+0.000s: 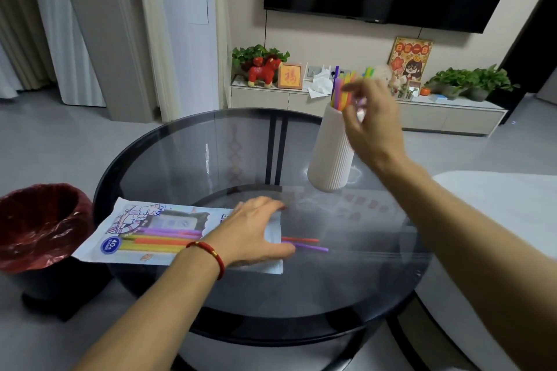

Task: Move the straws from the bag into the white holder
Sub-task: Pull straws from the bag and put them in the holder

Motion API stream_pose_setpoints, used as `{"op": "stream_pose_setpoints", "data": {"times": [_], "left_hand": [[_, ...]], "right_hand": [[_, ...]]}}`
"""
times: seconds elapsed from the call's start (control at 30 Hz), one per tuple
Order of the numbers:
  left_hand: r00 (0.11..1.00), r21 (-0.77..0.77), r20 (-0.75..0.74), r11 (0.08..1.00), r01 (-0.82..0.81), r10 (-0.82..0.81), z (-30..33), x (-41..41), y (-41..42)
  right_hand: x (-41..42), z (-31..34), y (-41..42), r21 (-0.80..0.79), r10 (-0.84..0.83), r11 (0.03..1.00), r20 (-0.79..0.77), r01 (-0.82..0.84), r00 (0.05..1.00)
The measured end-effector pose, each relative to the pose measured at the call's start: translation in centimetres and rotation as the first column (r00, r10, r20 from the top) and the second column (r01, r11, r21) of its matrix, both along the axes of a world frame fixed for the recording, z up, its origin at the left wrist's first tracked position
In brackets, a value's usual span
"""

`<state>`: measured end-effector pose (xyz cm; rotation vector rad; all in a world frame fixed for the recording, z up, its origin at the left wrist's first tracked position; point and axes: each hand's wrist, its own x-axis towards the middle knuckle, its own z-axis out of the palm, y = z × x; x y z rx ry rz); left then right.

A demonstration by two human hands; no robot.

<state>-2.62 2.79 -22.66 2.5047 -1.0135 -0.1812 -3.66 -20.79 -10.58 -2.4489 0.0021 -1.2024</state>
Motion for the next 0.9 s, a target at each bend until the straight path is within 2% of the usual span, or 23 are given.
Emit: {"op": "stream_pose_setpoints", "data": {"times": [0.07, 0.13, 0.2, 0.27, 0.43, 0.5, 0.63, 0.7, 0.73, 0.83, 0.9], "left_hand": [[0.998, 0.233, 0.032, 0.972, 0.043, -0.052, -0.8, 0.0, 1.0], [0.999, 0.381, -0.002, 0.924, 0.041, -0.043, -1.4, 0.4, 2.1], [0.999, 0.376, -0.012, 0.926, 0.032, -0.030, -1.6, 0.8, 2.6], [0.998, 0.323, 0.053, 0.946, 0.006, -0.025, -1.3, 0.9, 2.7], [0.971, 0.273, 0.233, 0.962, -0.020, -0.046, -0.5, 0.3, 2.2], [0.959, 0.254, 0.277, 0.967, -0.013, -0.060, -0.1, -0.2, 1.9], [0.946, 0.263, 0.319, 0.965, -0.021, -0.066, 0.7, -1.1, 1.4], [0.916, 0.289, 0.393, 0.956, -0.041, -0.079, 0.8, -1.4, 1.4], [0.895, 0.303, 0.437, 0.952, -0.054, -0.088, 0.8, -1.5, 1.3], [0.836, 0.343, 0.533, 0.936, -0.074, -0.129, 0.9, -1.7, 0.9], [0.824, 0.366, 0.547, 0.927, -0.077, -0.147, 1.1, -1.7, 0.9]], "right_hand": [[-2.0, -4.6, 1.6, 0.110, 0.085, 0.992, -0.198, -0.063, 0.977], [-3.5, -9.4, 3.2, 0.170, 0.136, 0.983, -0.438, -0.067, 0.889], [-4.5, -12.7, 4.1, 0.200, 0.148, 0.979, -0.569, -0.038, 0.809], [-5.0, -14.3, 4.4, 0.169, 0.122, 0.985, -0.643, -0.015, 0.756], [-6.0, -15.6, 5.2, 0.234, 0.171, 0.972, -0.612, -0.029, 0.772], [-6.0, -15.6, 5.5, 0.340, 0.237, 0.940, -0.579, -0.033, 0.780], [-5.9, -15.4, 6.1, 0.611, 0.416, 0.791, -0.543, 0.003, 0.730], [-6.1, -15.5, 6.4, 0.758, 0.552, 0.652, -0.483, 0.008, 0.679], [-6.2, -15.6, 6.4, 0.790, 0.590, 0.613, -0.460, 0.002, 0.664], [-6.4, -15.6, 6.1, 0.753, 0.594, 0.657, -0.477, -0.048, 0.648], [-6.3, -15.4, 5.9, 0.742, 0.597, 0.667, -0.478, -0.067, 0.644]]}}
